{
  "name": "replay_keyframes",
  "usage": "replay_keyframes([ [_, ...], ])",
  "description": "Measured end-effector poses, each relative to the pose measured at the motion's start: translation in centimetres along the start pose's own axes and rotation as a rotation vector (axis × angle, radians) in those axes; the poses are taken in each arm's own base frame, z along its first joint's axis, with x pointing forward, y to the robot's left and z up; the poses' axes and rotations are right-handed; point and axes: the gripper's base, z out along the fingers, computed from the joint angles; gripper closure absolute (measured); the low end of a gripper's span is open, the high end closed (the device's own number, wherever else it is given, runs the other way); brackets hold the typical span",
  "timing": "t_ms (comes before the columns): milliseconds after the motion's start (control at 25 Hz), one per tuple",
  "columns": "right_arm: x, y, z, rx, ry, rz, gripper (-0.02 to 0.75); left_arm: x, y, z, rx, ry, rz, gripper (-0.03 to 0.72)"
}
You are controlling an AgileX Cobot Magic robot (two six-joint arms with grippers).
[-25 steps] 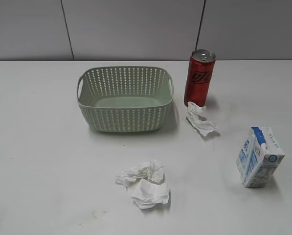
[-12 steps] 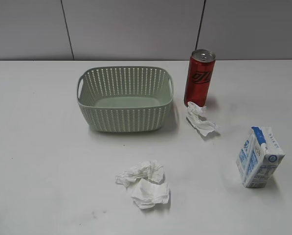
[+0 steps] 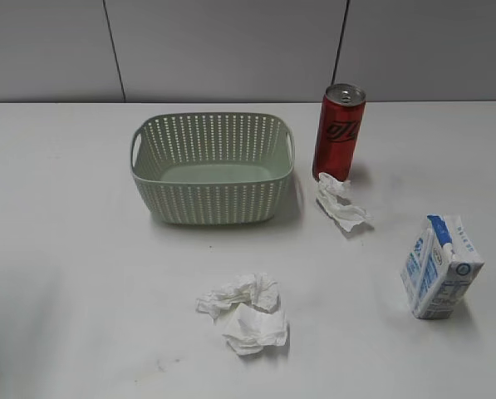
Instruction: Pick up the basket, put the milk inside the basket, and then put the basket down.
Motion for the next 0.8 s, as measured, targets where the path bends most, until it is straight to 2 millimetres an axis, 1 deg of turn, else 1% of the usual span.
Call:
replay_keyframes([
  [40,0.0,0.0,0.0,0.000,0.000,0.000,0.185,-0.9,-0.1,0.7,0.009,0.014,0.008,0.106],
  [160,0.0,0.0,0.0,0.000,0.000,0.000,0.185,-2.9,-1.2,4.1,0.048,0.104,0.045,0.106],
  [240,0.0,0.0,0.0,0.000,0.000,0.000,0.185,-4.1,-2.5,6.2,0.084,0.152,0.080,0.106],
  [400,0.0,0.0,0.0,0.000,0.000,0.000,0.185,-5.6,-5.2,10.8,0.132,0.237,0.093,0.106],
  [520,0.0,0.0,0.0,0.000,0.000,0.000,0.185,-6.3,-7.5,13.9,0.163,0.307,0.116,0.106],
  [600,0.0,0.0,0.0,0.000,0.000,0.000,0.185,-6.6,-8.6,16.2,0.148,0.370,0.122,0.106],
  [640,0.0,0.0,0.0,0.000,0.000,0.000,0.185,-6.9,-9.2,17.0,0.129,0.392,0.131,0.106],
  [720,0.0,0.0,0.0,0.000,0.000,0.000,0.185,-6.9,-9.7,19.1,0.079,0.457,0.145,0.106],
  [800,0.0,0.0,0.0,0.000,0.000,0.000,0.185,-7.2,-10.3,20.8,0.062,0.485,0.148,0.106],
])
